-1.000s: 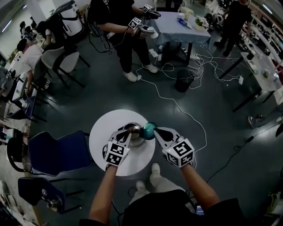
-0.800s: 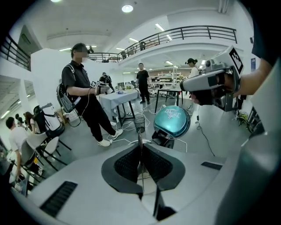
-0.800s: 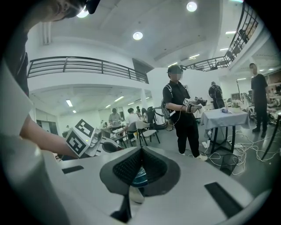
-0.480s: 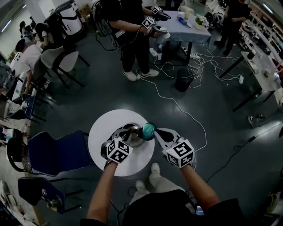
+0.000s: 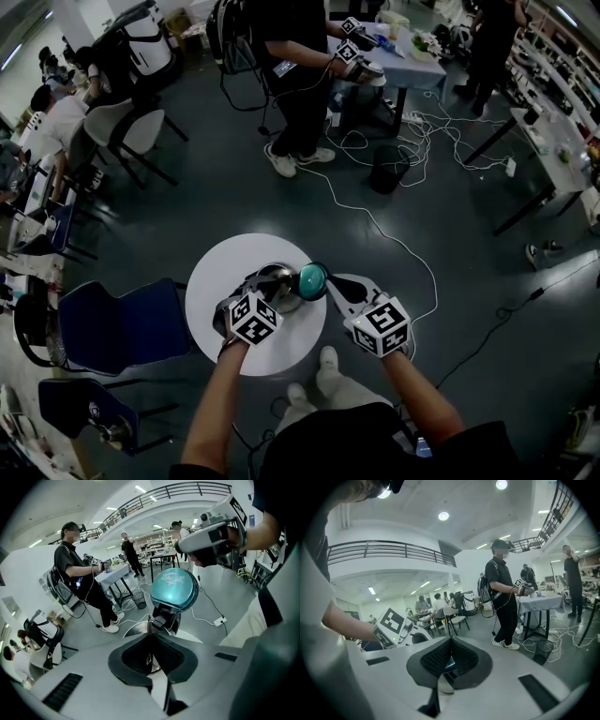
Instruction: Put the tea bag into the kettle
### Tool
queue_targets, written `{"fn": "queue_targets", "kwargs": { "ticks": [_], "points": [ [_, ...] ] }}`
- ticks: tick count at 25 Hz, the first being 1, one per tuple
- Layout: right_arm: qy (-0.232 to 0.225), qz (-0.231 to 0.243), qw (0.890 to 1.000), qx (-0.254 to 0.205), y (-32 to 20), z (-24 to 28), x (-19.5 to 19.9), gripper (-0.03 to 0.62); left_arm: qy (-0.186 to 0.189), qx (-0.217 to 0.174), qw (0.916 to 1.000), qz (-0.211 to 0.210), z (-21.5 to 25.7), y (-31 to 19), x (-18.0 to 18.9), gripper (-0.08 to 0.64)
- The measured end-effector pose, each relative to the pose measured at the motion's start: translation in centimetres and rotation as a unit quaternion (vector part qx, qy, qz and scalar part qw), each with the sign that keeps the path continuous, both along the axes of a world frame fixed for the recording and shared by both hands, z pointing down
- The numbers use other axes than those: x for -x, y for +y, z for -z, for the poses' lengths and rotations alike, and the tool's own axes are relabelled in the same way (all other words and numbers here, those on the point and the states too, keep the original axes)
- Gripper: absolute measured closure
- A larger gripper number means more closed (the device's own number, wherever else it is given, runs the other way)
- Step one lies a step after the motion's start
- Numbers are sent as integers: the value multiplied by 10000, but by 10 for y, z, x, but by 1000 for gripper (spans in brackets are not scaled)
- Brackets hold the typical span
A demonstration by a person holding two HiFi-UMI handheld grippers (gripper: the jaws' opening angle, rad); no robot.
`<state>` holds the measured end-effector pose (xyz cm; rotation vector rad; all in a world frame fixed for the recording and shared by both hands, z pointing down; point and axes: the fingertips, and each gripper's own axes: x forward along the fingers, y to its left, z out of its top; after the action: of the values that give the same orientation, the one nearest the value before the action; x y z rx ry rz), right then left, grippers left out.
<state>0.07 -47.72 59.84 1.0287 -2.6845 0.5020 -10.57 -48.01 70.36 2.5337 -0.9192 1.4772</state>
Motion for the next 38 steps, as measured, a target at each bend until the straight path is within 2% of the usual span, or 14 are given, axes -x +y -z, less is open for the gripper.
{"fn": "queue_targets", "kwargs": {
  "ticks": [5, 16, 20, 26, 31, 36, 38],
  "points": [
    [18, 0, 10000, 42, -3, -6, -1, 575, -73, 8, 10000, -34, -5, -4, 2, 523],
    [29, 50, 9999, 135, -5, -11, 1, 575, -549, 159, 9977, -362, -19, -5, 5, 523],
    [89, 85, 9998, 160, -5, -16, -1, 575, -577, 220, 9973, -395, -25, -7, 5, 523],
    [143, 56, 9996, 229, -5, -22, -6, 575, -431, 360, 9983, -181, -28, -15, 5, 522],
    [240, 114, 9994, 234, -5, -30, -8, 575, -259, 374, 9988, -183, -30, -16, 3, 522],
    [299, 164, 9991, 245, -4, -35, -8, 575, -121, 347, 9993, -113, -29, -18, 3, 466],
    [293, 157, 9992, 235, -6, -34, -11, 575, -89, 350, 9993, -85, -28, -18, 0, 465]
  ]
}}
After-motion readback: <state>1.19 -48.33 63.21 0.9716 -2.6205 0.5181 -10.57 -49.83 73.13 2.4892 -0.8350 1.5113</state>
